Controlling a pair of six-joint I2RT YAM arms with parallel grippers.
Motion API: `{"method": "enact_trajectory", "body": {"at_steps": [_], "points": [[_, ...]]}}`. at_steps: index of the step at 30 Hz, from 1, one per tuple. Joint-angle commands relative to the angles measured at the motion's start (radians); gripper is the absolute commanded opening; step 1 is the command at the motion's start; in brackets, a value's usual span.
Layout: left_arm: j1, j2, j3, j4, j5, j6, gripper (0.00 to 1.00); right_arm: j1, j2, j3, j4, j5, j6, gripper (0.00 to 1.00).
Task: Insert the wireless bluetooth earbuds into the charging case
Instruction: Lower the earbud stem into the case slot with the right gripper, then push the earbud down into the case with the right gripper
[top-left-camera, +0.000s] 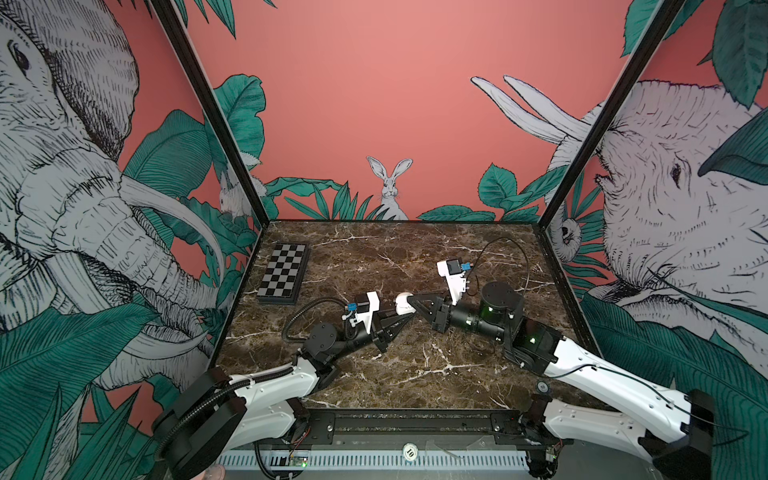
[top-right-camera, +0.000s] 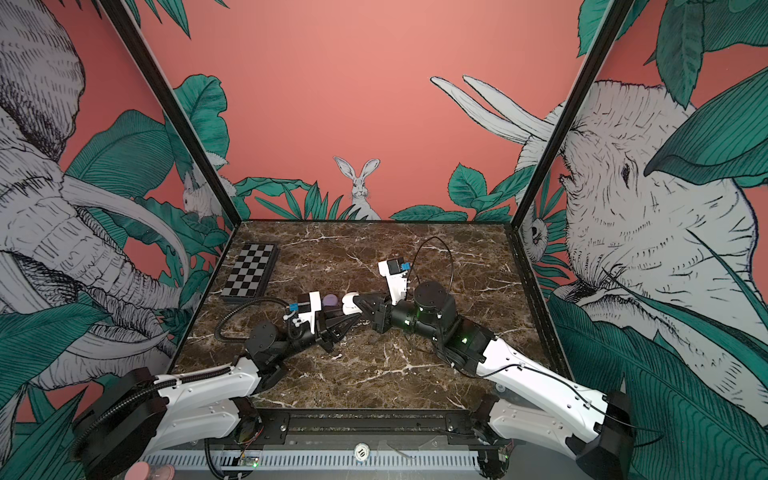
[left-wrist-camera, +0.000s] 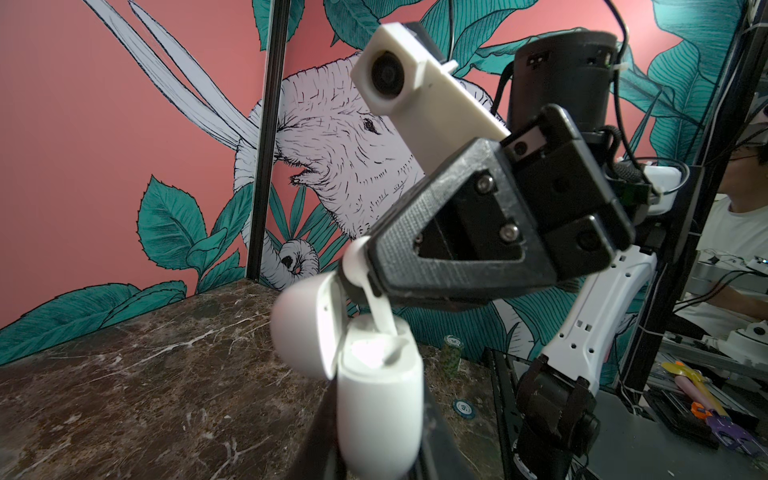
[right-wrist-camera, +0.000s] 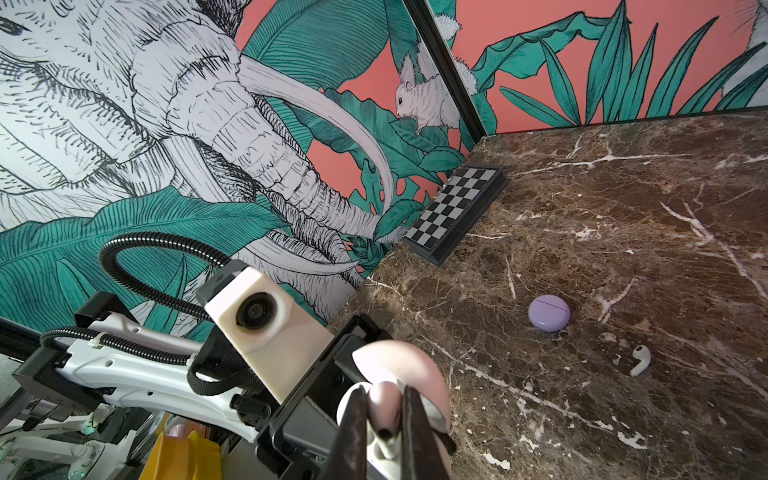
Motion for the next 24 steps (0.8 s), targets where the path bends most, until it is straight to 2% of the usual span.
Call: {"method": "enact_trajectory", "body": {"at_steps": [1, 24], "points": [[0.000, -0.020, 0.014, 0.082, -0.027, -0.018, 0.00, 0.010, -0.016, -0.017, -0.008, 0.003, -0.001, 0.00], [0.001, -0.031, 0.020, 0.068, -0.038, -0.028, 0.00, 0.010, -0.023, -0.027, 0.003, 0.001, 0.001, 0.03]]}}
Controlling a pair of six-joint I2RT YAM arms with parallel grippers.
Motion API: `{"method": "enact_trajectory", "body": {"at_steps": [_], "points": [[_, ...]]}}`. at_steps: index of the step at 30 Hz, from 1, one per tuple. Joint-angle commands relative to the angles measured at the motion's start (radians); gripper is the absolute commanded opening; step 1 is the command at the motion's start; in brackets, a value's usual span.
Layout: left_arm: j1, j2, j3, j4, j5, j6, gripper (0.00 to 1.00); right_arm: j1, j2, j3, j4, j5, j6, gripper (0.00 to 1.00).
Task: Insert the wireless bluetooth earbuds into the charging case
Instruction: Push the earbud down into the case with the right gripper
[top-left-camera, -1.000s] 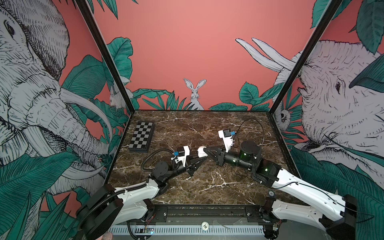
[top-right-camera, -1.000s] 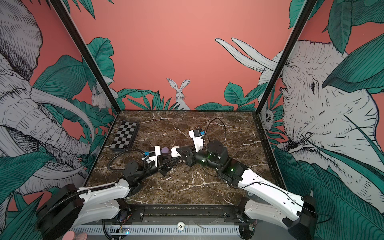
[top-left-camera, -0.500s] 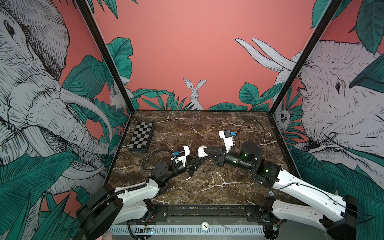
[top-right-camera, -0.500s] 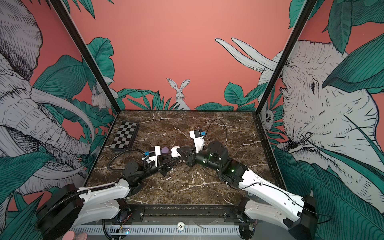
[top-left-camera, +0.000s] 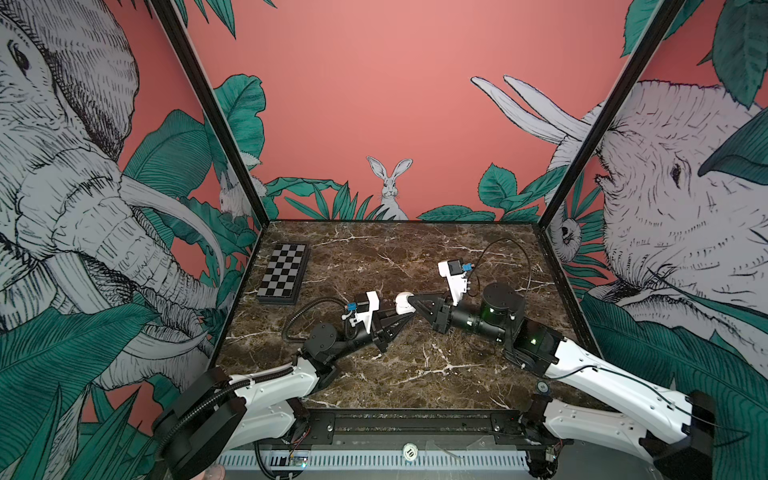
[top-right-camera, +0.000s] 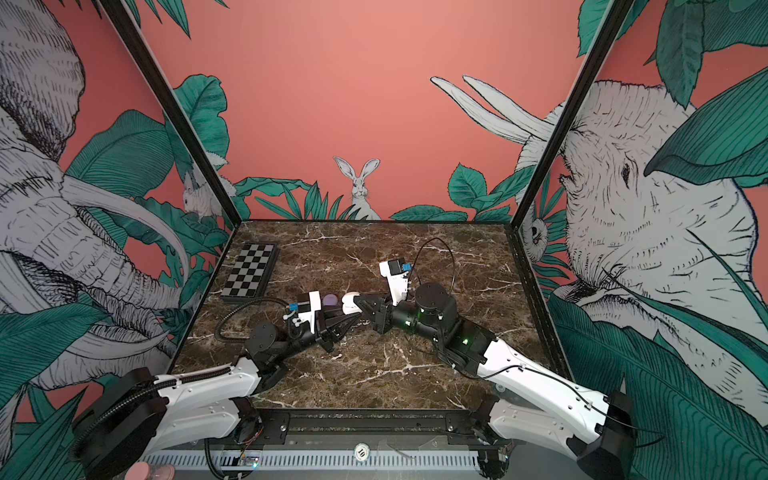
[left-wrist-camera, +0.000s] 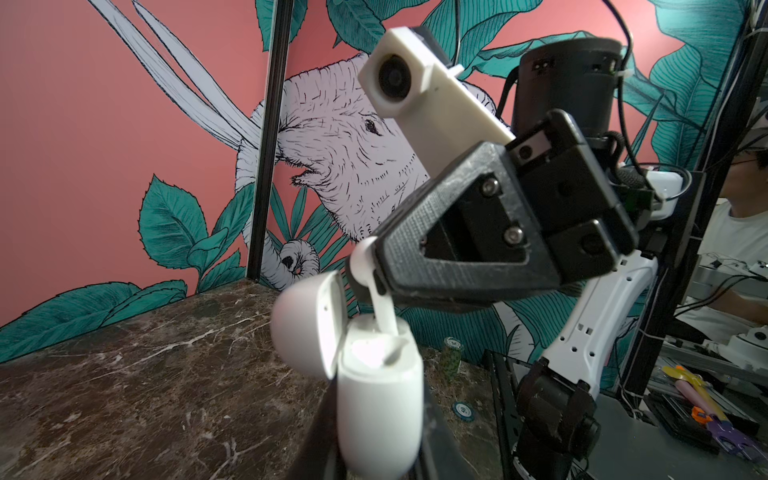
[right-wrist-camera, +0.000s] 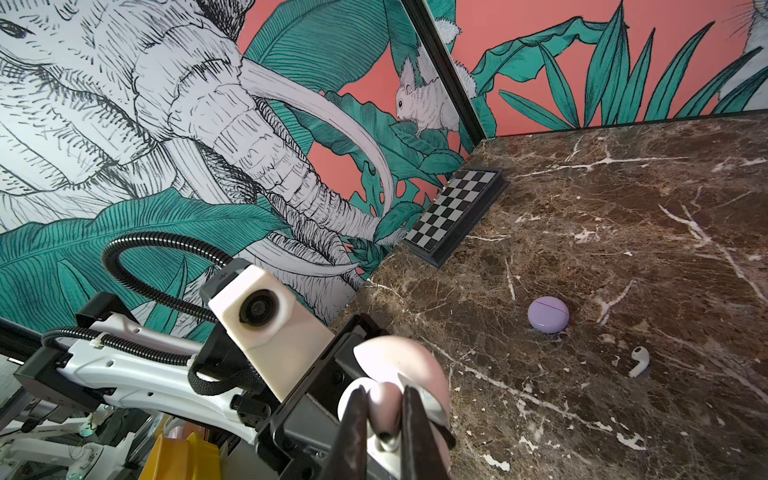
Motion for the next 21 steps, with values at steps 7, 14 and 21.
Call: {"method": "enact_trajectory", "body": {"at_steps": [7, 14, 21], "points": [[0.002, -0.032, 0.024, 0.064, -0.031, -0.015, 0.00, 0.009, -0.014, -0.020, -0.005, -0.008, 0.000, 0.03], [0.002, -0.026, 0.032, 0.062, -0.029, -0.013, 0.00, 0.008, -0.016, -0.018, -0.008, -0.005, -0.002, 0.03], [0.001, -0.022, 0.035, 0.062, -0.028, -0.013, 0.00, 0.008, -0.025, -0.023, -0.013, -0.002, -0.003, 0.03]]}}
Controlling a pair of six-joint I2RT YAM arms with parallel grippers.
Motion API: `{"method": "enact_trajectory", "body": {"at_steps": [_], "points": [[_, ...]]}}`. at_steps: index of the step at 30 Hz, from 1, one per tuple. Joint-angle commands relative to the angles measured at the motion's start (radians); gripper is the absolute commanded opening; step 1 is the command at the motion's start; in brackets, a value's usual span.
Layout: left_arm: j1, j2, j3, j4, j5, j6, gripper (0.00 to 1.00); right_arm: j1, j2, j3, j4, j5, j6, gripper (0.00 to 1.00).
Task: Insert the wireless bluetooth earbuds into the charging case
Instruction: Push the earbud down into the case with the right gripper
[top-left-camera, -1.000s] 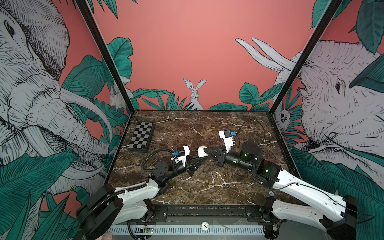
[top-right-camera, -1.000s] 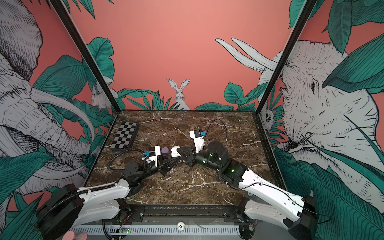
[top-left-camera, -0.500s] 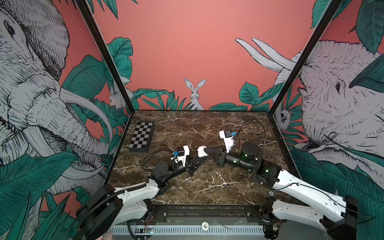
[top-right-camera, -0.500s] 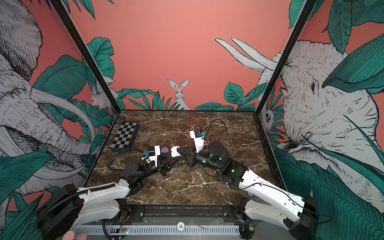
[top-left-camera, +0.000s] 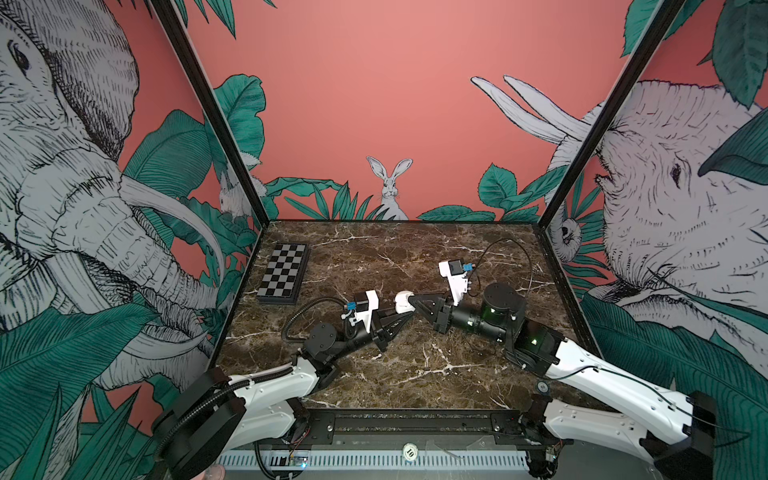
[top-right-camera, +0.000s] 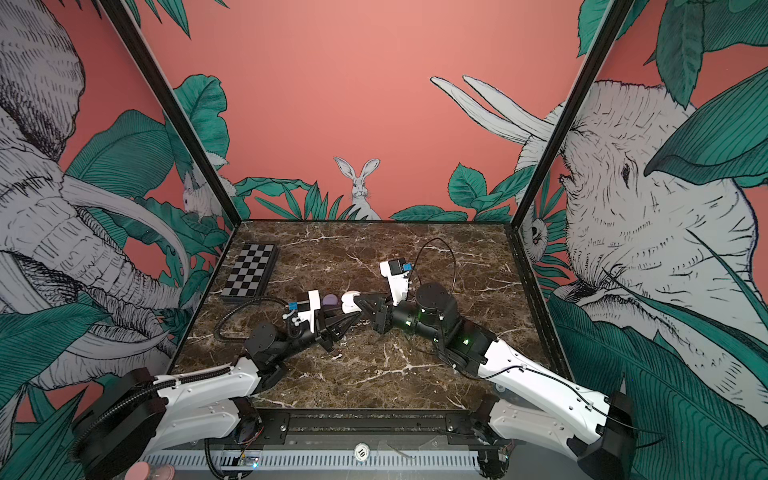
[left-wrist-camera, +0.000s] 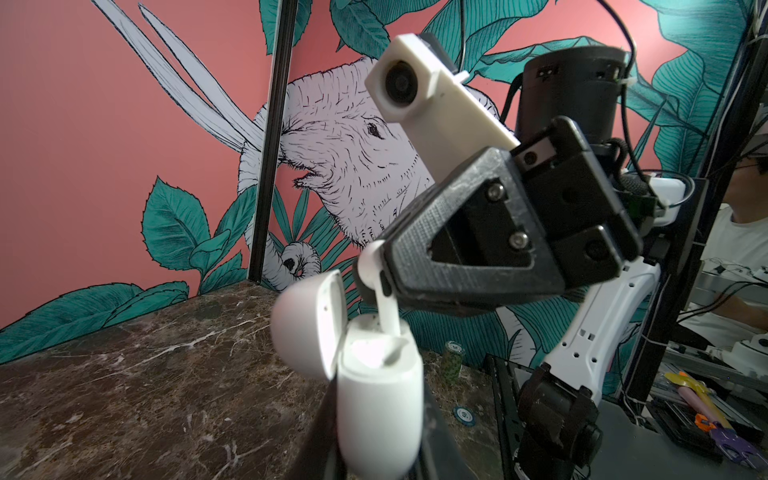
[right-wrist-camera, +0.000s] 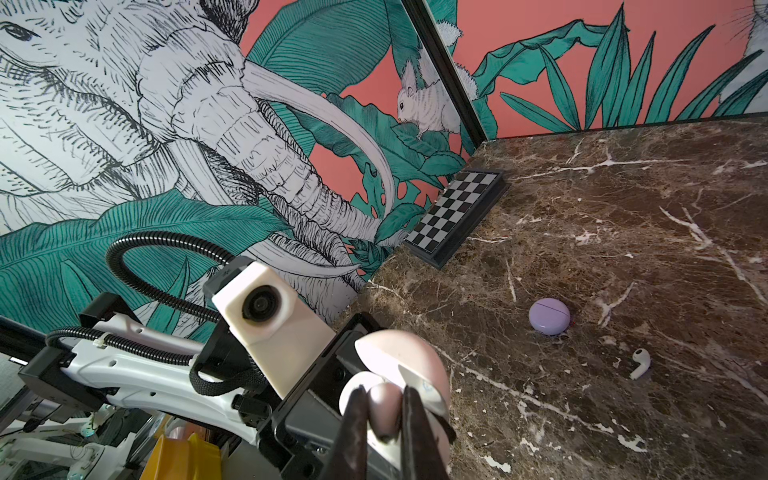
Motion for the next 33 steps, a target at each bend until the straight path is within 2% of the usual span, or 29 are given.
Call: {"method": "enact_trajectory", "body": {"at_steps": [1, 16, 27, 33], "points": [[0.002, -0.018, 0.031, 0.064, -0.018, -0.008, 0.00, 0.008, -0.022, -0.024, -0.013, -0.001, -0.003, 0.03], [0.002, -0.017, 0.031, 0.061, -0.010, -0.013, 0.00, 0.008, -0.024, -0.028, -0.015, 0.003, -0.001, 0.08], [0.002, -0.017, 0.032, 0.061, -0.001, -0.014, 0.00, 0.009, -0.022, -0.024, -0.018, 0.006, -0.002, 0.21], [0.002, -0.015, 0.032, 0.065, 0.002, -0.017, 0.00, 0.007, -0.022, -0.022, -0.018, 0.008, -0.003, 0.24]]}}
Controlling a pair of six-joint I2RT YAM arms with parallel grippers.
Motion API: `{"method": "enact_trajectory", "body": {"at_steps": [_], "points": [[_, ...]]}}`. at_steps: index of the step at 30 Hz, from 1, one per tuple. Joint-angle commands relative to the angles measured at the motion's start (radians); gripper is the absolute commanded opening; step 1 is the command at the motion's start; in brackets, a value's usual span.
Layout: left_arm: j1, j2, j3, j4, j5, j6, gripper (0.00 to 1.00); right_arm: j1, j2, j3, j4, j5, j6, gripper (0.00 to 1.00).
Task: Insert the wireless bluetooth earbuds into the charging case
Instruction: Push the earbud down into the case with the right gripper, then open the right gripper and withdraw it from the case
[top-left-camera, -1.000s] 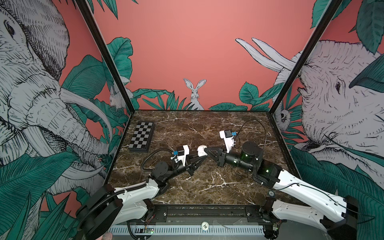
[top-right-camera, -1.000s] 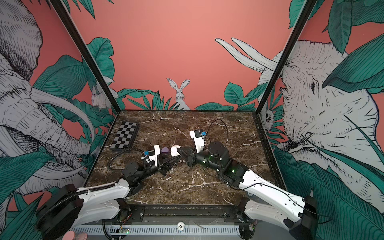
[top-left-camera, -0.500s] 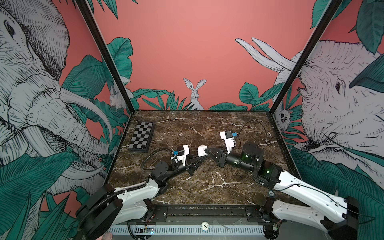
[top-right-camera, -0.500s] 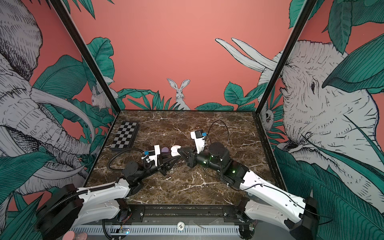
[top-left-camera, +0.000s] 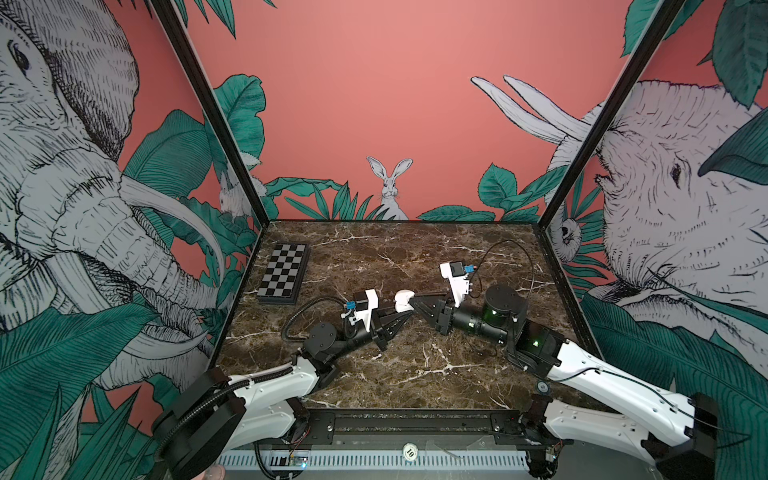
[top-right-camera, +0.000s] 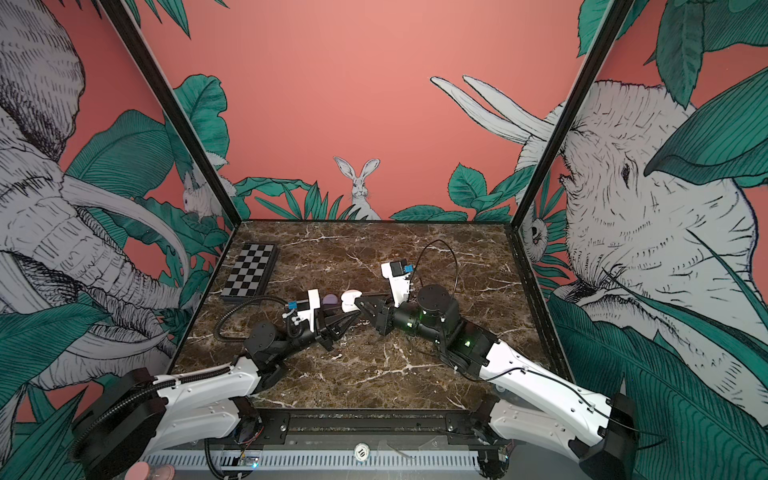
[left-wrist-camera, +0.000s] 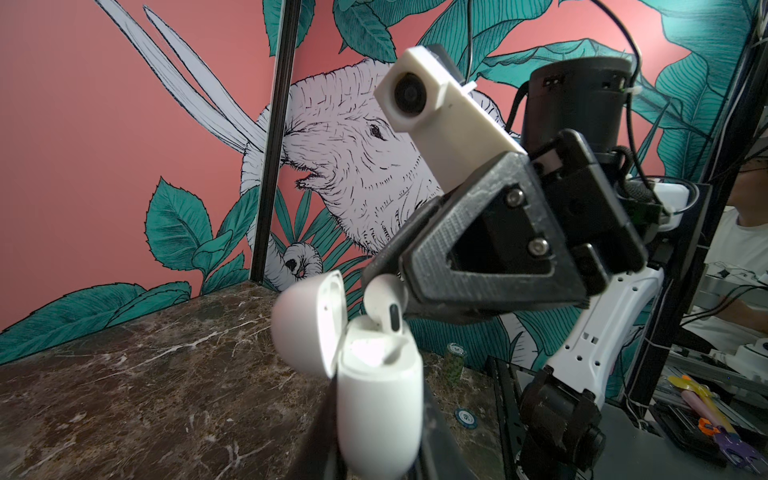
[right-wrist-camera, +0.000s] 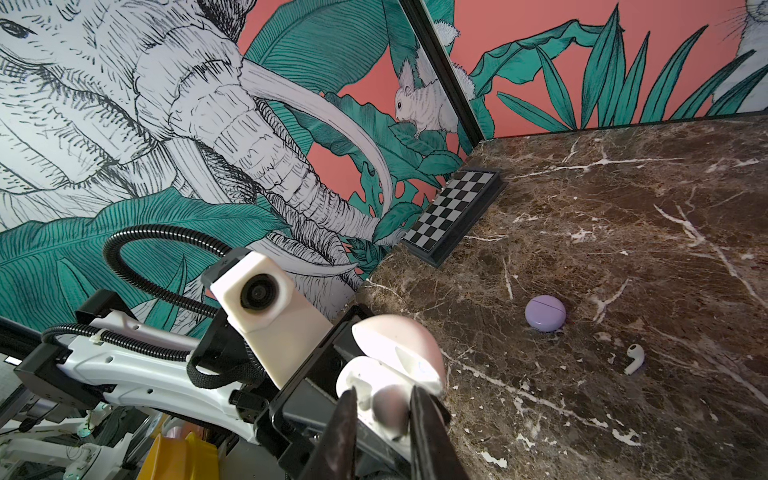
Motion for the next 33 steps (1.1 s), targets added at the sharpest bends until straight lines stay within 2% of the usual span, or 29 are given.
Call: {"method": "enact_trajectory", "body": {"at_steps": [1, 24, 29, 33], "points": [[0.002, -0.015, 0.029, 0.067, 0.005, -0.013, 0.00, 0.006, -0.008, -0.006, -0.017, 0.002, -0.004, 0.24], [0.000, -0.022, 0.025, 0.055, 0.034, 0.000, 0.00, 0.006, -0.056, 0.021, -0.076, 0.030, -0.027, 0.32], [0.002, -0.025, 0.023, 0.042, 0.055, 0.010, 0.00, 0.006, -0.087, 0.036, -0.112, 0.052, -0.053, 0.37], [0.002, -0.047, 0.019, 0.003, 0.069, 0.049, 0.00, 0.006, -0.120, 0.062, -0.165, 0.069, -0.076, 0.48]]}}
